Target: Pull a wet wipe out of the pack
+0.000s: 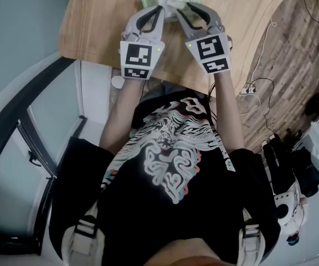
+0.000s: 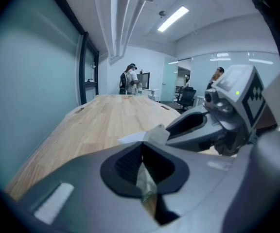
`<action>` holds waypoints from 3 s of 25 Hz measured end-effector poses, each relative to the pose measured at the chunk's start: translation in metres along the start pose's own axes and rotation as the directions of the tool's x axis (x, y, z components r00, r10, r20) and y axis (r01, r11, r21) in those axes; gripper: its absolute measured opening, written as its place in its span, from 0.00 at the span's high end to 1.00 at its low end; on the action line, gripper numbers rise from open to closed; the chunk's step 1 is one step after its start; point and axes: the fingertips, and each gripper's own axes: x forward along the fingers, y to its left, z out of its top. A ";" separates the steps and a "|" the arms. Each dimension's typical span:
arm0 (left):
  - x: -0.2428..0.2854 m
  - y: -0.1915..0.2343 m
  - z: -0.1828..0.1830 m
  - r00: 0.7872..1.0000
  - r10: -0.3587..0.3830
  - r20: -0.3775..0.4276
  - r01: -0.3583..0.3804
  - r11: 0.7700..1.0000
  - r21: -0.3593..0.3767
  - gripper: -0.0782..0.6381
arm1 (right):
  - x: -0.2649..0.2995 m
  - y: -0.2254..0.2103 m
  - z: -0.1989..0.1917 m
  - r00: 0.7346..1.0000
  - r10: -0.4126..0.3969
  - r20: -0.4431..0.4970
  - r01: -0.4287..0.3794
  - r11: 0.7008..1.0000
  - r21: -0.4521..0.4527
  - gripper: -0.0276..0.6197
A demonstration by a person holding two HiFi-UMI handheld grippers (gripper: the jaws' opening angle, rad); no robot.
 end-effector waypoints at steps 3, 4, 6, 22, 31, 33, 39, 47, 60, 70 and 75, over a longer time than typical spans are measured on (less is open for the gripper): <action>0.000 0.000 0.000 1.000 -0.003 -0.001 0.003 1.000 -0.002 0.91 | 0.003 -0.001 0.001 1.000 -0.004 -0.007 0.004 1.000 -0.031 0.78; 0.001 0.000 0.000 1.000 -0.005 -0.002 0.005 1.000 -0.001 0.91 | 0.004 -0.001 0.001 1.000 -0.007 -0.010 0.007 0.999 -0.053 0.79; 0.002 -0.002 -0.001 1.000 -0.010 -0.004 0.010 1.000 0.003 0.91 | 0.006 0.000 0.001 1.000 -0.011 -0.015 0.010 0.996 -0.093 0.94; -0.009 -0.005 -0.003 1.000 -0.004 0.004 0.004 1.000 0.006 0.91 | -0.016 -0.002 0.007 0.998 -0.037 0.053 0.035 0.999 0.035 0.95; -0.014 -0.014 -0.002 1.000 -0.005 0.017 0.005 1.000 0.011 0.91 | -0.032 -0.004 0.005 0.995 -0.072 0.067 0.069 0.997 0.043 0.95; -0.017 -0.015 -0.003 1.000 -0.004 0.021 0.004 1.000 0.012 0.91 | -0.035 -0.001 0.004 0.995 -0.078 0.069 0.074 0.996 0.049 0.95; -0.025 -0.015 -0.002 1.000 0.003 0.030 -0.003 1.000 0.012 0.91 | -0.043 0.003 0.005 0.993 -0.093 0.076 0.089 0.995 0.050 0.95; -0.035 -0.016 -0.001 0.999 -0.005 0.041 0.004 1.000 0.026 0.91 | -0.057 0.005 0.005 0.987 -0.136 0.091 0.129 0.989 0.070 0.95; -0.047 -0.012 0.007 0.998 -0.009 0.069 0.005 0.999 0.051 0.91 | -0.075 0.007 0.009 0.977 -0.174 0.124 0.161 0.981 0.111 0.95; -0.061 -0.008 0.008 0.997 -0.002 0.077 -0.003 0.998 0.059 0.91 | -0.089 0.017 0.014 0.971 -0.194 0.143 0.177 0.977 0.121 0.95; -0.065 -0.012 0.016 0.996 -0.005 0.093 -0.001 0.998 0.068 0.91 | -0.100 0.016 0.014 0.965 -0.210 0.155 0.191 0.973 0.129 0.95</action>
